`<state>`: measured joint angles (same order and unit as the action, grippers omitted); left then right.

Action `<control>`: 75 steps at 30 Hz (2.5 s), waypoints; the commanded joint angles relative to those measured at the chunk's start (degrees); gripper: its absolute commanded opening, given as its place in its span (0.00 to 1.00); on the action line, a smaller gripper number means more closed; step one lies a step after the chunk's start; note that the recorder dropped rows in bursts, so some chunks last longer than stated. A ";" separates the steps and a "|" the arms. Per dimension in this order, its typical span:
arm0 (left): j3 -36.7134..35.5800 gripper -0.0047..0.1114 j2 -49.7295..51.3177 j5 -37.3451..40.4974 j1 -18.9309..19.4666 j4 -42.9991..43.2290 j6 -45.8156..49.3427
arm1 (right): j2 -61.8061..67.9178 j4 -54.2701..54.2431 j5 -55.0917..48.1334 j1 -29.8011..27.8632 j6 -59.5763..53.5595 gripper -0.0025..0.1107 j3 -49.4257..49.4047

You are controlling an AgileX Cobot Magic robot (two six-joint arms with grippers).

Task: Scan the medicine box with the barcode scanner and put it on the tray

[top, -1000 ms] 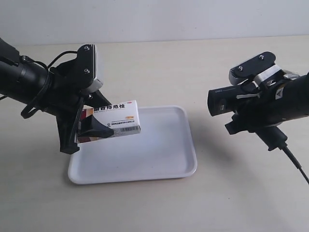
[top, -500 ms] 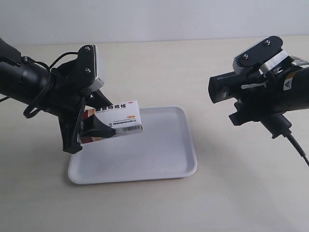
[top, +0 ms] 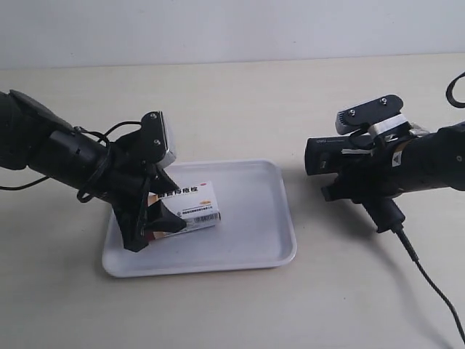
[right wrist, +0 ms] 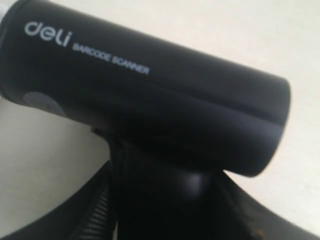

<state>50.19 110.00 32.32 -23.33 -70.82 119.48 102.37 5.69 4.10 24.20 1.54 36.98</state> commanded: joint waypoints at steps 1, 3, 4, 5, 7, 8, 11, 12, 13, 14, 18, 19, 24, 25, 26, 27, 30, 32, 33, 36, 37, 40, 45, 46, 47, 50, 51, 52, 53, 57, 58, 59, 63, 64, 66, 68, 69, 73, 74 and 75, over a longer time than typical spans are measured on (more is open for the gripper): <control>0.63 0.29 1.06 -0.99 -0.26 -0.99 0.53 | 1.42 0.30 1.92 0.16 3.33 0.11 0.01; 0.63 0.45 1.06 -1.01 -0.26 -1.99 -0.05 | 1.67 0.30 2.04 0.16 3.69 0.22 0.01; 0.63 0.51 1.06 -1.01 -0.26 -2.26 -0.46 | 1.67 0.30 2.04 0.16 3.69 0.28 0.01; 0.63 0.58 1.06 -0.84 -0.26 -2.26 -0.60 | 1.67 0.30 2.04 0.16 3.69 0.34 0.01; 0.51 0.71 0.93 -0.20 -0.26 -1.23 -0.98 | 1.67 0.30 2.50 0.16 5.02 0.49 0.01; 0.51 0.75 0.71 0.11 -0.26 -1.11 -0.98 | 1.67 0.30 2.77 0.16 5.53 0.56 0.01; 0.51 0.88 -0.86 1.84 -0.11 -1.11 -2.34 | 1.56 0.30 2.90 0.16 7.96 0.72 0.01; 0.51 0.92 -1.98 2.57 0.12 -1.11 -3.27 | 1.02 0.42 2.66 0.16 7.94 0.76 0.01; 0.51 0.94 -2.99 2.82 0.24 -1.11 -3.85 | 0.36 0.57 1.88 0.16 7.94 0.77 0.01; 0.51 0.95 -4.14 2.81 0.38 -1.11 -4.64 | -0.59 0.71 0.53 0.16 7.58 0.78 0.14; 0.51 0.93 -12.72 3.78 1.07 0.17 -11.33 | -10.67 0.71 -6.90 0.16 6.98 0.72 0.14; 0.51 0.92 -14.83 4.18 1.10 1.06 -13.38 | -13.66 0.80 -8.86 0.16 6.83 0.69 0.14; 0.36 0.53 -29.11 10.52 2.78 6.00 -27.17 | -35.31 0.62 -14.31 0.16 5.05 0.20 -0.92; -0.15 0.38 -31.19 11.14 2.88 6.10 -29.20 | -38.87 0.17 -13.42 0.16 5.05 0.11 -1.99; -1.20 0.23 -33.86 11.27 2.88 6.10 -29.82 | -43.18 -0.51 -12.11 0.16 5.19 0.02 -3.49; -2.87 0.06 -36.44 10.41 2.88 5.10 -30.02 | -47.39 -1.23 -10.61 0.16 5.77 0.03 -5.55; -10.03 0.07 -44.23 3.42 2.73 -2.02 -29.12 | -58.61 -1.23 -6.64 0.16 6.17 0.03 -13.28; -15.71 0.08 -50.41 -3.66 2.73 -8.95 -25.86 | -66.07 -1.23 -5.37 0.16 6.17 0.03 -18.57; -18.84 0.08 -53.69 -7.84 2.73 -13.35 -24.15 | -69.54 -1.23 -4.10 0.16 6.53 0.03 -21.38; -26.71 0.08 -63.16 -16.35 2.73 -25.27 -18.70 | -78.15 -1.23 -2.23 0.16 12.93 0.03 -27.50; -28.60 0.08 -66.37 -17.04 2.73 -25.98 -18.69 | -80.70 -1.23 -2.23 0.16 15.70 0.03 -28.69; -32.21 0.08 -74.53 -16.37 2.73 -25.72 -18.80 | -86.74 -1.23 -2.49 0.16 19.53 0.03 -30.39; -34.49 0.08 -83.83 -16.25 2.73 -25.46 -18.80 | -93.23 -1.23 -2.72 0.16 19.53 0.03 -30.60; -34.52 0.08 -85.05 -16.25 2.73 -25.46 -18.80 | -94.03 -1.23 -2.72 0.16 19.53 0.03 -30.60; -34.63 0.08 -85.92 -16.25 2.73 -25.46 -18.80 | -94.54 -1.23 -2.72 0.16 19.53 0.03 -30.60; -34.88 0.08 -88.53 -16.36 2.73 -25.46 -18.80 | -95.50 -1.23 -2.72 0.16 19.53 0.03 -30.60; -35.66 0.08 -89.91 -16.48 3.16 -25.46 -18.80 | -95.66 -1.23 -2.84 0.16 19.53 0.03 -30.60; -36.87 0.08 -91.76 -15.13 4.45 -25.46 -18.80 | -95.66 -1.23 -2.84 0.16 19.53 0.03 -30.60; -37.99 0.08 -93.92 -14.17 5.91 -25.46 -18.55 | -95.66 -1.23 -2.84 0.16 19.53 0.03 -30.60; -43.36 0.08 -101.73 -13.91 16.77 -25.33 -16.29 | -95.66 -1.23 -2.72 0.16 19.43 0.03 -30.60; -44.37 0.08 -103.14 -14.17 18.97 -25.33 -16.29 | -95.66 -1.13 -2.72 0.16 19.43 0.03 -30.60; -45.21 0.08 -104.25 -14.22 20.96 -25.33 -16.29 | -95.66 -1.13 -2.72 0.16 19.43 0.03 -30.60; -46.89 0.08 -106.11 -14.68 24.93 -25.73 -16.51 | -95.66 -1.13 -2.72 0.16 19.43 0.03 -30.60; -47.54 0.08 -106.59 -15.12 25.06 -24.66 -16.62 | -95.66 -1.13 -2.72 0.16 19.43 0.03 -30.60; -48.71 0.08 -108.12 -15.88 24.65 -18.00 -20.77 | -95.66 -1.13 -2.72 0.16 19.43 0.03 -30.60; -49.94 0.08 -110.00 -19.08 24.05 -2.66 -37.97 | -95.66 -1.13 -2.72 0.16 19.43 0.03 -30.60; -50.19 0.08 -110.00 -20.82 23.56 5.99 -48.11 | -95.66 -1.13 -2.72 0.16 19.43 0.03 -30.60; -50.19 0.08 -110.00 -24.73 23.27 48.48 -102.15 | -95.66 -1.13 -2.93 0.16 19.43 0.03 -30.60; -50.19 0.08 -110.00 -24.73 23.27 52.74 -107.88 | -95.66 -1.13 -2.93 0.16 19.43 0.03 -30.60; -50.19 0.08 -110.00 -24.73 23.27 56.45 -111.28 | -95.66 -1.13 -2.93 0.16 19.43 0.03 -30.60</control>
<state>0.08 0.37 8.50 0.35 -32.93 31.32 7.01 4.45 0.93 24.20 20.96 6.58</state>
